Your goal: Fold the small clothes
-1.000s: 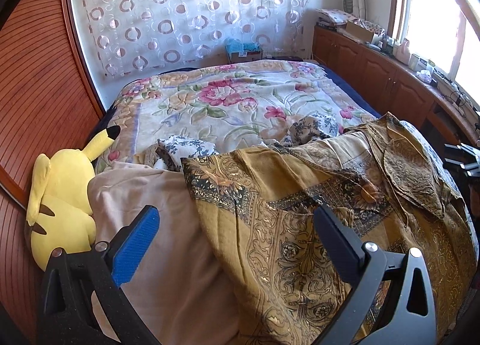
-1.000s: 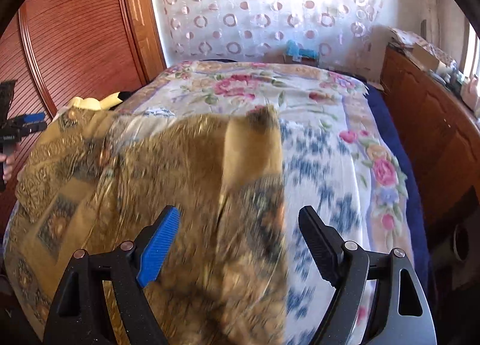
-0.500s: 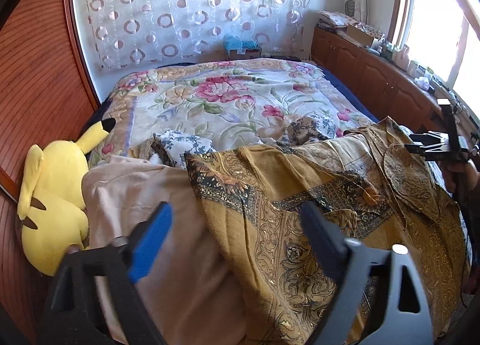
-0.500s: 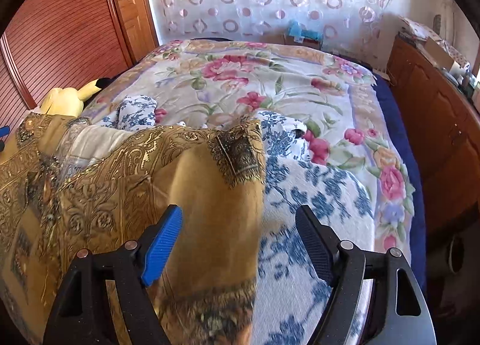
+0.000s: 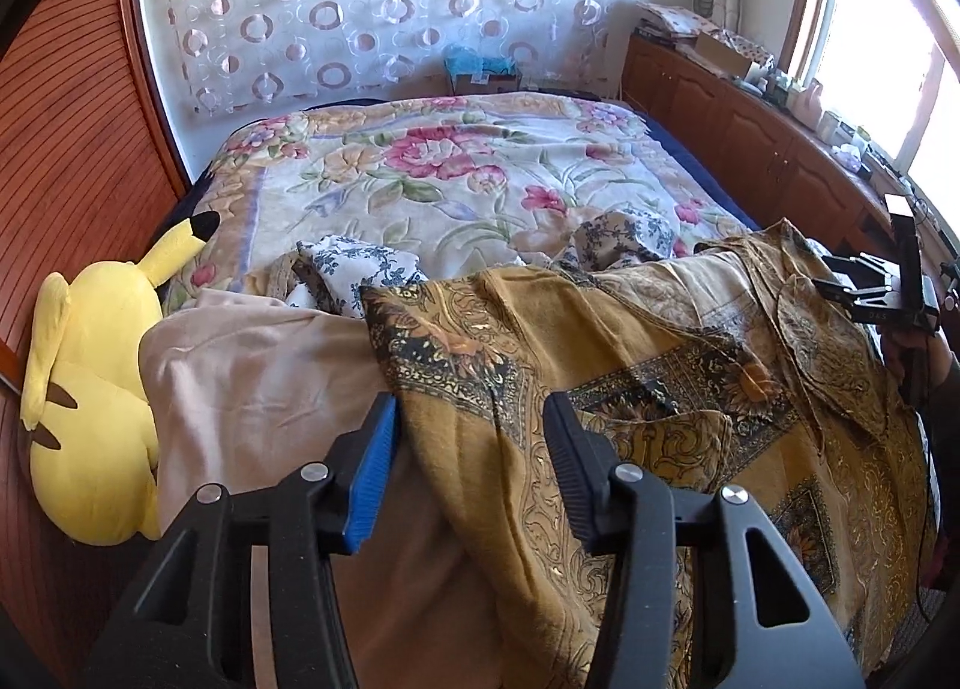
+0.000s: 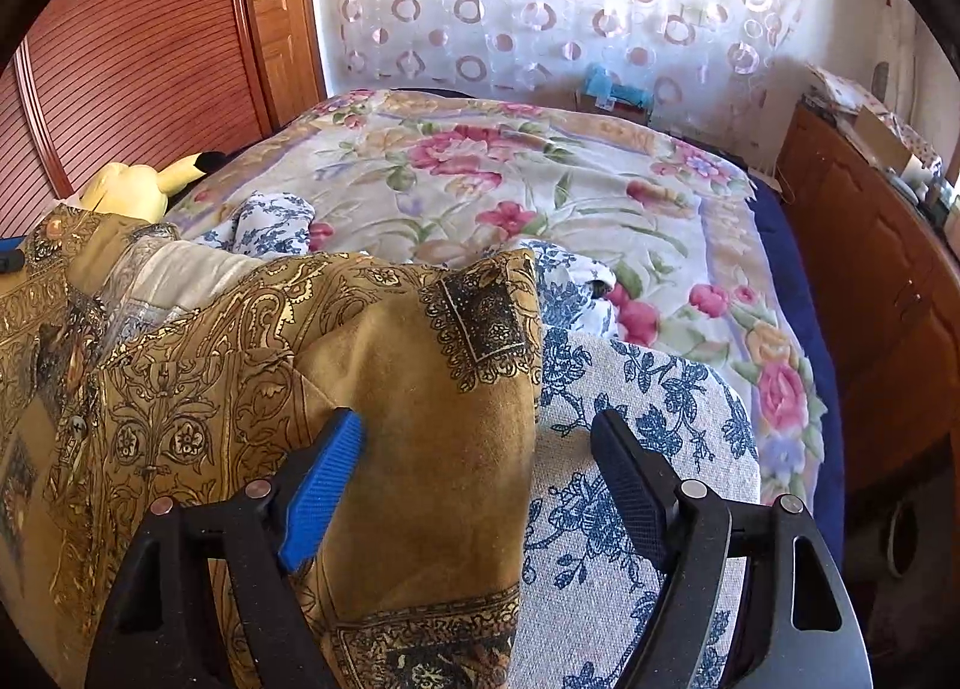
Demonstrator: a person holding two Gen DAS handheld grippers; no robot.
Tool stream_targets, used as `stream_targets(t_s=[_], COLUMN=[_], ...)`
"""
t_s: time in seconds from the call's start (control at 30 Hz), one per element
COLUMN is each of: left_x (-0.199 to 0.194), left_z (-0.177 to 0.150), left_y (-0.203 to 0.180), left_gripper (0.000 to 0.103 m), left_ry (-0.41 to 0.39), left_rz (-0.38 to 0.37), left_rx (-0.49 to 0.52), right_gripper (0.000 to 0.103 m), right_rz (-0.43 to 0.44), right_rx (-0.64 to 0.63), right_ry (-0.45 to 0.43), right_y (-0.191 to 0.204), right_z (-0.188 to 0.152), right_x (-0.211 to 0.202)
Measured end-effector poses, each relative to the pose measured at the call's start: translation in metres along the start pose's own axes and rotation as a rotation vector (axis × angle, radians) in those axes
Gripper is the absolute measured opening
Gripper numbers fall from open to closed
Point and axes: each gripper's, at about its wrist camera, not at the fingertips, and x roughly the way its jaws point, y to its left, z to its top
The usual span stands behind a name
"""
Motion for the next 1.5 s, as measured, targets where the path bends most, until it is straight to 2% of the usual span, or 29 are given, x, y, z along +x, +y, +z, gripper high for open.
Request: stream_targets(t_s=[0.1,0.13,0.23,0.43,0.53,0.6,0.7,0.93,0.97,1.0,1.03,1.07,1.1,1.13,1.23,1.37,1.5], left_x=[-0.004,-0.006,-0.007,0.007,0.008,0.004,-0.003,-0.019,-0.022,-0.024,-0.029,-0.032,-0.036,-0.043,-0.059,-0.086,-0.114], left_z=[0.001,0.001,0.001,0.001,-0.001,-0.002,-0.002,-0.001,-0.001,-0.002,-0.002,-0.003,-0.004,-0.005,-0.01,-0.023,-0.042], left_y=[-0.005,-0.006,-0.011,-0.011,-0.012,-0.016,-0.023,-0.042,-0.044,-0.046,-0.048,-0.05,-0.051,-0.053,-0.057,-0.065,-0.068], left_gripper=[0.031,0.029,0.028,0.028,0.028,0.017,0.01,0.008,0.008,0.007,0.007,0.007,0.007,0.007,0.006,0.006,0.006], left_ry=[-0.014,-0.02,-0.026,0.022,0.02,0.008,-0.018,-0.068,-0.076,-0.082,-0.09,-0.098,-0.106,-0.118,-0.147,-0.186,-0.224], left_rz=[-0.001,-0.009,-0.027,0.0,-0.003,-0.005,-0.005,-0.044,-0.047,-0.05,-0.058,-0.061,-0.065,-0.07,-0.069,-0.085,-0.098], left_rx=[0.011,0.016,0.03,0.022,0.026,0.039,0.063,0.096,0.096,0.096,0.097,0.097,0.096,0.096,0.087,0.098,0.096], right_gripper=[0.08,0.08,0.08,0.081,0.081,0.081,0.081,0.08,0.077,0.061,0.041,0.033,0.016,0.005,0.004,0.004,0.004], right_rz=[-0.003,-0.003,-0.004,-0.003,-0.001,-0.001,0.0,-0.002,-0.002,0.011,0.025,0.035,0.02,0.013,0.013,0.037,0.06], right_rx=[-0.002,-0.002,-0.004,-0.003,-0.002,-0.002,-0.002,0.002,0.004,-0.002,-0.019,-0.048,-0.063,-0.084,-0.115,-0.082,-0.062], right_ry=[0.001,0.001,0.002,0.002,0.003,0.003,0.003,0.001,0.002,0.001,0.001,0.004,0.009,0.024,0.031,-0.042,-0.119], right_y=[0.0,0.001,0.0,0.0,-0.001,-0.002,-0.002,-0.002,-0.001,0.001,0.004,0.01,0.014,0.019,0.027,0.027,0.032], right_z=[0.0,0.0,0.0,0.0,0.0,0.0,-0.001,0.0,0.0,0.0,0.001,0.003,0.004,0.005,0.006,0.003,-0.021], right_x=[0.0,0.0,0.0,0.0,0.0,0.0,0.0,0.0,-0.001,-0.003,-0.004,-0.006,-0.008,-0.009,-0.02,-0.059,-0.106])
